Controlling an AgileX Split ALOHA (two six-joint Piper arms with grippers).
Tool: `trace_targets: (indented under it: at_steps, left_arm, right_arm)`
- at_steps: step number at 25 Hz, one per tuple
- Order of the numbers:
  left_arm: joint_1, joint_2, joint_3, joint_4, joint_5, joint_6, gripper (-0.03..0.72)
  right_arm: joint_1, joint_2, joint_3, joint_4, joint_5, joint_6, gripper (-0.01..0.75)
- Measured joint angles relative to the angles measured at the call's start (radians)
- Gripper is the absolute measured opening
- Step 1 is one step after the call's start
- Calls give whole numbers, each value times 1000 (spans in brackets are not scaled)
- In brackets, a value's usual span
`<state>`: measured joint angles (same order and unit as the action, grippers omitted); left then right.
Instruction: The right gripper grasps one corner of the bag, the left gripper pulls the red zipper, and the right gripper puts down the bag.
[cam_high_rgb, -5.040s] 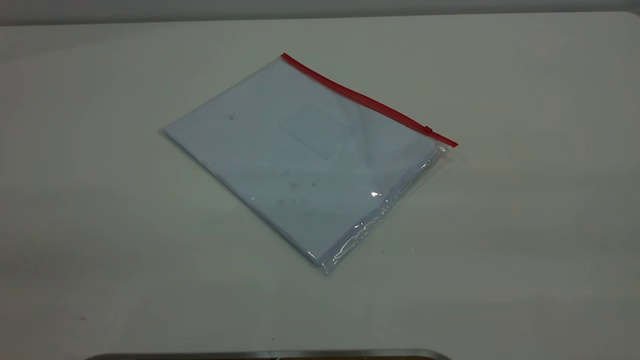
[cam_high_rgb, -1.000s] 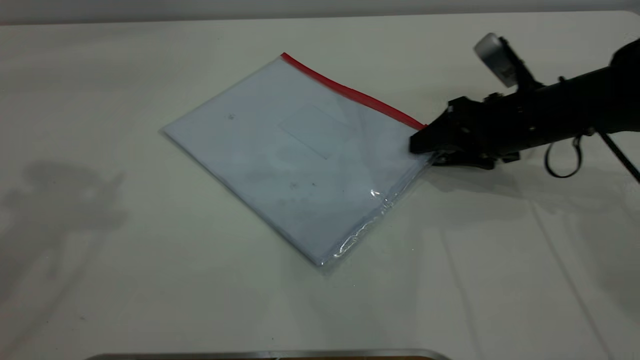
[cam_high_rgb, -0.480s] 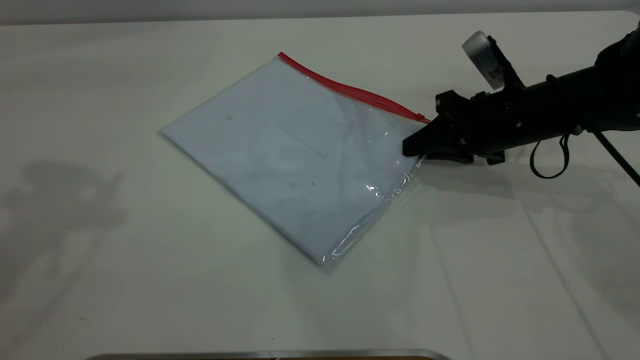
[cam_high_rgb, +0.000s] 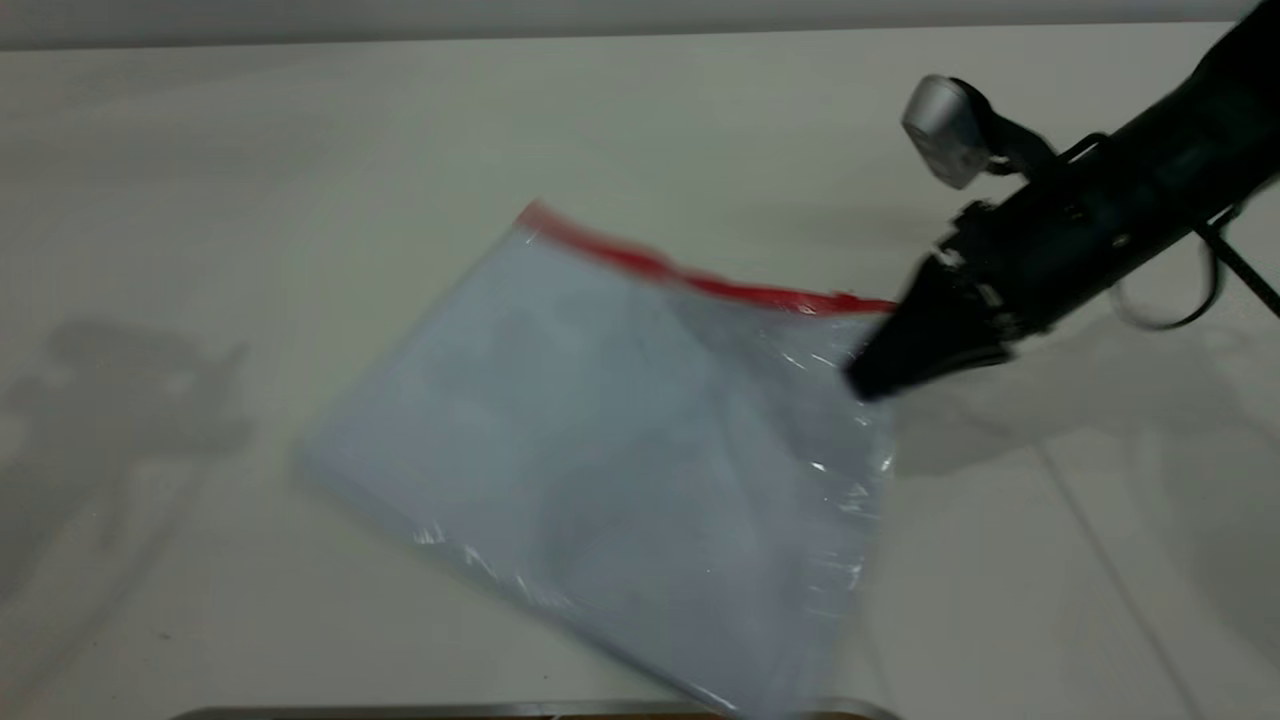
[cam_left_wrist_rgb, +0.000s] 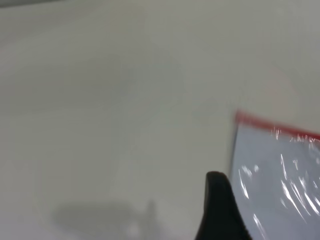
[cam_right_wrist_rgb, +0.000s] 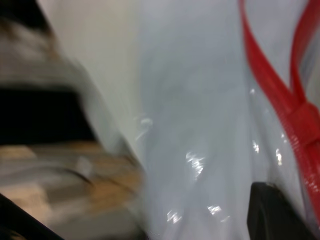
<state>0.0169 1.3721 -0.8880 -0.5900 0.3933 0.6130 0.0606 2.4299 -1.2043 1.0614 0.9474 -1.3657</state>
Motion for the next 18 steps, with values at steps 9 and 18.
trace_targets:
  at_steps: [9, 18]
  left_arm:
    - [-68, 231, -102, -160, -34, 201, 546]
    - [-137, 652, -495, -426, 238, 631, 546]
  right_arm:
    - [63, -99, -245, 58, -85, 83, 35]
    - [168, -99, -290, 60, -68, 83, 34]
